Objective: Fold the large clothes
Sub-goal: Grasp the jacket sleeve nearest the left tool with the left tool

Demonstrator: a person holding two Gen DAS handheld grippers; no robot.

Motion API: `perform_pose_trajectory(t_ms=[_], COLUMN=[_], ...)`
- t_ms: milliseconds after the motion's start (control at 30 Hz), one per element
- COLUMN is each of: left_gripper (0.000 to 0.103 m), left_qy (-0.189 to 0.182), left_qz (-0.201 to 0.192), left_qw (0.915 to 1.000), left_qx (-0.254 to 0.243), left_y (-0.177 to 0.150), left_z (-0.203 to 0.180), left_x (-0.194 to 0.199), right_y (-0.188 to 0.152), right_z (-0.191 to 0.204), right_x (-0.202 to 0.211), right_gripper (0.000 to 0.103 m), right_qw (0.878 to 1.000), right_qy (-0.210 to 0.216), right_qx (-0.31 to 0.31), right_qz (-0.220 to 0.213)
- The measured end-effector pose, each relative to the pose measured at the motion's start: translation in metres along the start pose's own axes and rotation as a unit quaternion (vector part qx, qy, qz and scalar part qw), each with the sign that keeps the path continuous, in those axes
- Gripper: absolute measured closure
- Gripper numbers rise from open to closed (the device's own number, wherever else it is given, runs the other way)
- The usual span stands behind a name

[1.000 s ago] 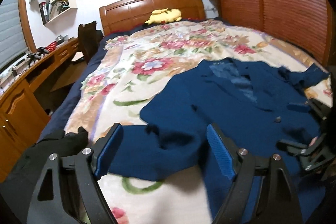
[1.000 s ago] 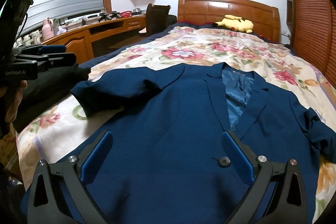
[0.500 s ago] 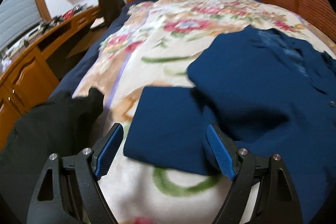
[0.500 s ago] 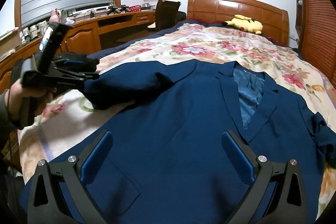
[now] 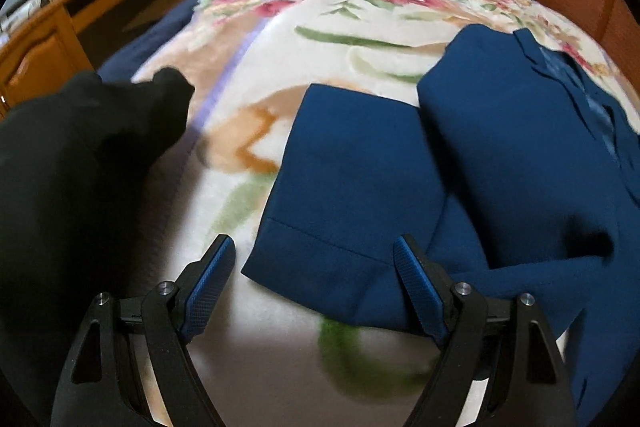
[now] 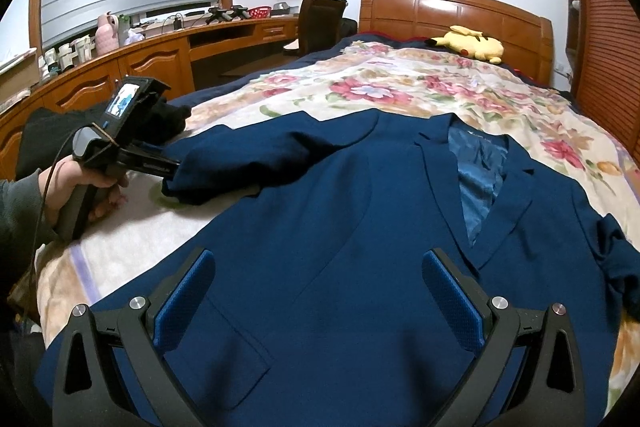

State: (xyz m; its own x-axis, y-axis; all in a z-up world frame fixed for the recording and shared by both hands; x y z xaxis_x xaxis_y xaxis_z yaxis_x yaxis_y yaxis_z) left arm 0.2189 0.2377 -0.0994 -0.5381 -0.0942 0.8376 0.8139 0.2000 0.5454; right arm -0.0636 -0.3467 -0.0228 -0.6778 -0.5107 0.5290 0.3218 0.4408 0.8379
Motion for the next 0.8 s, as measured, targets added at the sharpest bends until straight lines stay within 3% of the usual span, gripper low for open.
perform_pose_trajectory(t_ms=[67,167,200,233,333,533,667,800], left_gripper=[0.024,0.061,0.082,0.089,0.091,0.092,0.092,0.092], left_qy=[-0.009,-0.030,-0.037,-0.044,-0.016,-0.050,-0.085,-0.120], left_qz=[0.006,0.007,0.009,0.008,-0.026,-0.107,-0.155,-0.174], left_qw=[0.9999,0.9995,0.9993,0.9990,0.9993,0.9916,0.9806,0.9706], left_qx=[0.007,0.000,-0.003,-0.008,-0.022,-0.053,-0.085,-0.115], left_y=[0.000,0.002,0.002,0.001,0.004,0.009,0.006,0.000], left_z=[0.000,-0.011,-0.015,-0.021,-0.041,-0.093,-0.141,-0.182], left_x=[-0.001,0.004,0.006,0.011,0.034,0.105,0.152,0.182], right_y=[0.000,-0.001,-0.001,0.000,-0.003,-0.019,-0.027,-0.030], right_z=[0.000,0.000,-0.001,-0.001,-0.002,-0.016,-0.029,-0.040], right_x=[0.001,0.006,0.009,0.014,0.030,0.057,0.073,0.089], right_gripper=[0.000,0.000,0.000,0.000,0.000,0.000,0.000,0.000], right_qw=[1.000,1.000,1.000,1.000,1.000,1.000,0.999,0.998], right_qy=[0.000,0.007,0.007,0.005,-0.002,-0.020,-0.036,-0.053], right_qx=[0.001,0.002,0.002,0.003,0.010,0.002,-0.010,-0.021], right_qz=[-0.001,-0.004,-0.006,-0.011,-0.021,-0.024,-0.027,-0.037])
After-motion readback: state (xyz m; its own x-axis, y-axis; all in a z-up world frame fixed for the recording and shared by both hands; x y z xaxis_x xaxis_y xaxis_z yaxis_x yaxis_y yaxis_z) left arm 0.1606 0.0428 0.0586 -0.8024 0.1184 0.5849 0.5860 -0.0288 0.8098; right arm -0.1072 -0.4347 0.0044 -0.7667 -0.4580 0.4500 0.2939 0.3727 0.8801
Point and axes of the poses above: each gripper's, at about its wrist camera, not at the fingertips, and x roughly against the way its jaws point, z to its left, y to its top, the point moved 3 cm from there along -x, roughly the way its jaws point, and after that the axes turned 4 degrees about x, right-handed, at the moved point
